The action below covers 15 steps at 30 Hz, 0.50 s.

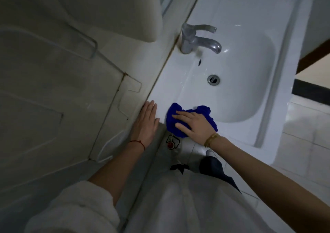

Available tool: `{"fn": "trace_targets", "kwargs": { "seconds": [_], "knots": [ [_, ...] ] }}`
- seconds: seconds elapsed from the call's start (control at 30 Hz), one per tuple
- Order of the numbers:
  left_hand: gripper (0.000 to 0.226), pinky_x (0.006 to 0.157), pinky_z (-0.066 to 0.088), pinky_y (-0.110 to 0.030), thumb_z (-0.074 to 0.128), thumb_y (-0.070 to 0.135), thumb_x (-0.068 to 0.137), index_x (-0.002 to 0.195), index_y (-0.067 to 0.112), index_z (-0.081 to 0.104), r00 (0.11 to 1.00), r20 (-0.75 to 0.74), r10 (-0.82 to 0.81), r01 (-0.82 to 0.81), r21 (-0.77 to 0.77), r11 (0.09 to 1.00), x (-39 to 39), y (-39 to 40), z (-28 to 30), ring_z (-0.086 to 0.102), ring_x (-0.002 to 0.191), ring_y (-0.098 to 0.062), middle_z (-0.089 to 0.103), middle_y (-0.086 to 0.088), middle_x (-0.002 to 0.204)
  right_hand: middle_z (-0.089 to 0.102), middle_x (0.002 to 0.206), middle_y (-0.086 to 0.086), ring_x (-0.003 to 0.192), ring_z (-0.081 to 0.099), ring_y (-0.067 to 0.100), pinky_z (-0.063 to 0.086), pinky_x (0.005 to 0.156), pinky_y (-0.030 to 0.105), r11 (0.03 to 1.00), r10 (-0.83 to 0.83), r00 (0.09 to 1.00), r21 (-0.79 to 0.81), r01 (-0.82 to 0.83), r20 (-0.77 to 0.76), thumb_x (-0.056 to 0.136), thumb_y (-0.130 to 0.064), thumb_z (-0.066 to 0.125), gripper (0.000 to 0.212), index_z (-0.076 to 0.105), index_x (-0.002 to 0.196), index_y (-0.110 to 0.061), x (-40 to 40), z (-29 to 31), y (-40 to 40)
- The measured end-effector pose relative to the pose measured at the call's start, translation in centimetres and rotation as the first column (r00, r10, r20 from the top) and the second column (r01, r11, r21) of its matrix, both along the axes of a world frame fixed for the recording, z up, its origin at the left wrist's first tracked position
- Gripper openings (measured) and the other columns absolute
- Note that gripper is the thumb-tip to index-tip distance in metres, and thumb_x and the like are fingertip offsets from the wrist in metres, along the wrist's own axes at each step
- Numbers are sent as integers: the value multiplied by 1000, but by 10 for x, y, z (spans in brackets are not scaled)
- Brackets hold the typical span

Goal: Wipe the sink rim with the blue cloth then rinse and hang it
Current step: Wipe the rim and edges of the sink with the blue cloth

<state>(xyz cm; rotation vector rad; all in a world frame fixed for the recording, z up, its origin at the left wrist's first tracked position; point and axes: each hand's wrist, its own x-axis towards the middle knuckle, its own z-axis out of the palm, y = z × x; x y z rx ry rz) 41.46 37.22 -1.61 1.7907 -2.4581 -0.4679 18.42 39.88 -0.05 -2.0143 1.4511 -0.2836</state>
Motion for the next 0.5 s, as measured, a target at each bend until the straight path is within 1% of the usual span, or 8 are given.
{"fn": "trace_targets", "kwargs": {
  "seconds": [0.07, 0.13, 0.23, 0.3, 0.37, 0.43, 0.5],
  "knots": [
    [57, 124, 14, -37, 33, 30, 105, 155, 10, 14, 1000, -1, -28, 28, -9, 1000, 0, 0, 1, 3, 152, -19, 9, -6, 164, 42, 148, -5, 119, 51, 21, 35, 102, 41, 997, -45, 991, -66, 37, -127, 93, -64, 30, 62, 34, 146, -31, 12, -1, 7],
    [57, 124, 15, -39, 33, 31, 105, 156, 12, 15, 996, 10, -83, 83, -18, 996, -2, -1, 2, 4, 152, -19, 12, -6, 164, 46, 145, -1, 115, 53, 23, 37, 100, 40, 990, -106, 970, -110, 83, -219, 91, -62, 40, 71, 25, 150, -25, 26, -5, 11],
    [55, 124, 17, -41, 35, 31, 105, 155, 12, 19, 987, 19, -159, 159, -4, 987, -5, -3, 2, 8, 152, -21, 16, -7, 163, 47, 144, 0, 116, 52, 22, 35, 102, 37, 978, -174, 949, -155, 136, -264, 89, -61, 46, 74, 29, 148, -21, 31, -8, 20],
    [55, 124, 15, -41, 36, 31, 105, 155, 13, 20, 987, 2, -162, 162, 6, 987, -5, -2, 1, 8, 152, -22, 16, -7, 163, 48, 143, 0, 116, 51, 23, 34, 102, 38, 970, -196, 947, -191, 150, -255, 88, -59, 51, 72, 34, 147, -22, 18, -9, 35],
    [55, 124, 13, -40, 37, 30, 105, 155, 13, 20, 986, -31, -163, 163, 11, 987, -4, 0, 1, 8, 152, -23, 15, -7, 163, 50, 140, 1, 114, 51, 25, 36, 101, 41, 949, -252, 931, -254, 185, -264, 86, -58, 53, 72, 37, 146, -23, -6, -13, 59],
    [55, 124, 12, -42, 37, 30, 105, 155, 12, 20, 985, -55, -166, 167, 12, 986, -4, 1, 1, 7, 152, -23, 15, -8, 164, 50, 139, 4, 114, 51, 27, 37, 101, 43, 936, -294, 903, -284, 206, -314, 86, -60, 52, 72, 35, 147, -24, -30, -16, 79],
    [55, 124, 12, -42, 37, 30, 105, 155, 12, 20, 984, -66, -165, 166, 7, 986, -4, 1, 2, 7, 152, -23, 15, -7, 164, 50, 138, 6, 116, 50, 28, 35, 101, 45, 937, -306, 878, -278, 211, -367, 86, -60, 51, 74, 32, 148, -26, -36, -17, 84]
  ]
}}
